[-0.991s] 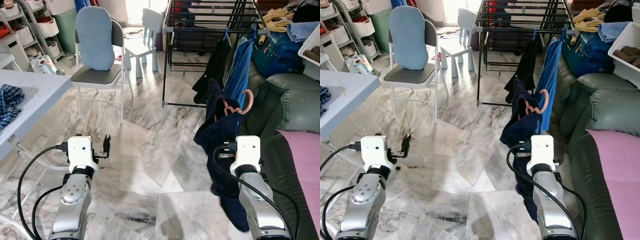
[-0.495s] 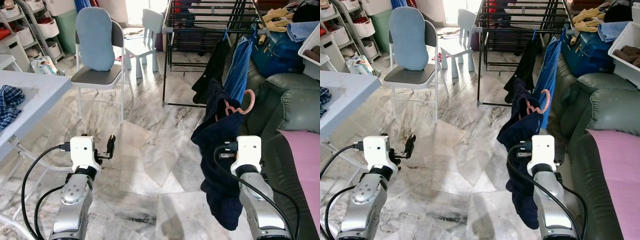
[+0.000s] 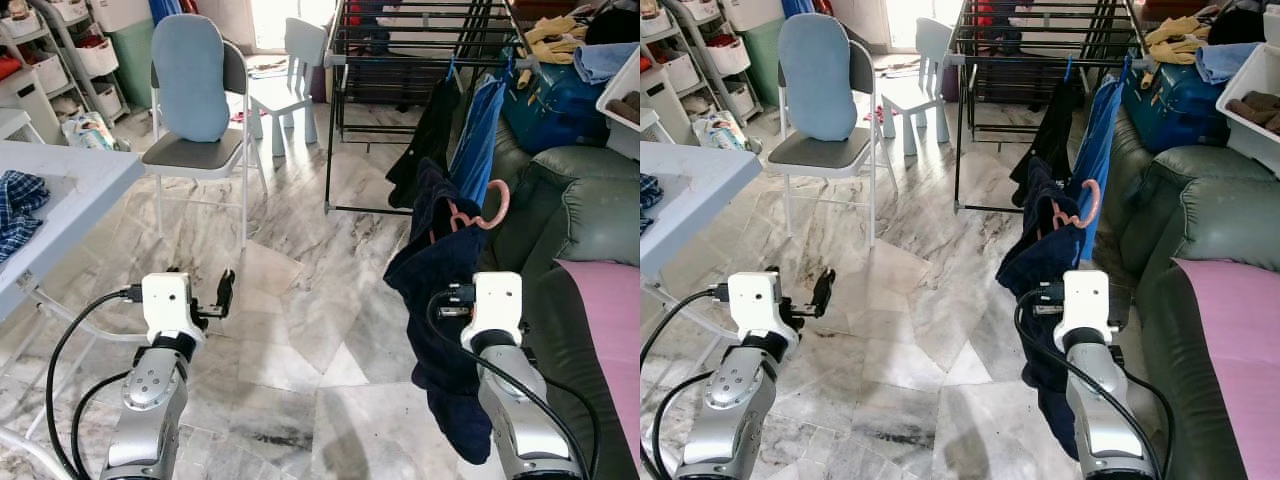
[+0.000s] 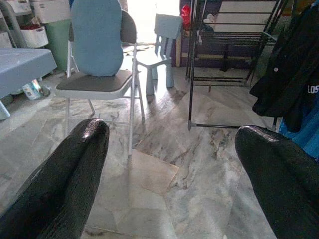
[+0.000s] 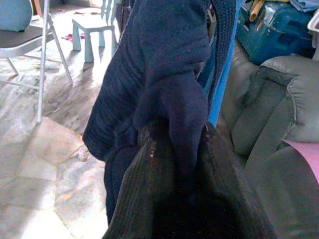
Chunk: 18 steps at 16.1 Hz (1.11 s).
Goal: Hang hanger
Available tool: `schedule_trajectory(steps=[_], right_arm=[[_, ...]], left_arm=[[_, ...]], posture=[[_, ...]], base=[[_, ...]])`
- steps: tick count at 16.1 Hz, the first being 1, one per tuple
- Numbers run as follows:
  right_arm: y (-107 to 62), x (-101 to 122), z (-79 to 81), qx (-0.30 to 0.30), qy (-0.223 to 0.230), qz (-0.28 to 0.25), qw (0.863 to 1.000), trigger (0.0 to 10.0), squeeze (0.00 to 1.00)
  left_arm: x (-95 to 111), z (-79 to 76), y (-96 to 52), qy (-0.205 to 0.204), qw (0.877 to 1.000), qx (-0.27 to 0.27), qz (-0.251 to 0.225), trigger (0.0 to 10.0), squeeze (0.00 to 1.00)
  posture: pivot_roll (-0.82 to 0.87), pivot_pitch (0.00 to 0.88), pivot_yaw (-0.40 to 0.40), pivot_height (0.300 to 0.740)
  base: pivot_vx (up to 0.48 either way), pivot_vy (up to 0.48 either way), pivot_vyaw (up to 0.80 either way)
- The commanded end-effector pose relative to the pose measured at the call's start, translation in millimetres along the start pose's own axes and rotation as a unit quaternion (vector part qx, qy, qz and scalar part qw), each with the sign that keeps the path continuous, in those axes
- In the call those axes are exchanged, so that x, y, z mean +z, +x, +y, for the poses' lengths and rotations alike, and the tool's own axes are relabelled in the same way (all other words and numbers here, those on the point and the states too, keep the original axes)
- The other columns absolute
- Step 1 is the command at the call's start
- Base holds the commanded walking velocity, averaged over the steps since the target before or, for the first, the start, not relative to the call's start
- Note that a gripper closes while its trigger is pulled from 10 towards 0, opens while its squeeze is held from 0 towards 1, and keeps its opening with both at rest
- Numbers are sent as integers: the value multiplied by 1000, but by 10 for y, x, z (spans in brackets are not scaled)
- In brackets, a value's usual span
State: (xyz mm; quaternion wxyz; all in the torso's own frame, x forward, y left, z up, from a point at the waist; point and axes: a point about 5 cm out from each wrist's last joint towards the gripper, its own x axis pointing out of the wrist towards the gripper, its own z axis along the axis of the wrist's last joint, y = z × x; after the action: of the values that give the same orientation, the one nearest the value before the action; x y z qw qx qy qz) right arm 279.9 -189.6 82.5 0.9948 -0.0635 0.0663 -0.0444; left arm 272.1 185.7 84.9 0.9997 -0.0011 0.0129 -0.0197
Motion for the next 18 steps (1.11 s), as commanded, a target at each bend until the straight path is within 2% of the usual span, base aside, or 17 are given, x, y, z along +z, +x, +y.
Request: schedule_trajectory(steps=[1,10,18], right_arm=[[22,74,-17,-6,8,-20,1000,10000,0],[27,55,-16,-6,11,-15,1000,10000,0],[46,60,-24,-4,11,-15,1000,10000,0]], left_arm=[[28,-5,-2,1,1000,-2,-4,10000,0],[35,-22,4,-2,1000,-9,-8,10000,0],[32,-46,13,-3,1000,-12,-10,10000,0]], posture=[[-124,0,36,740],[-126,0,36,740],[-126,0,29,740]], base=[[0,0,0],[0,0,0],[295,0,0]])
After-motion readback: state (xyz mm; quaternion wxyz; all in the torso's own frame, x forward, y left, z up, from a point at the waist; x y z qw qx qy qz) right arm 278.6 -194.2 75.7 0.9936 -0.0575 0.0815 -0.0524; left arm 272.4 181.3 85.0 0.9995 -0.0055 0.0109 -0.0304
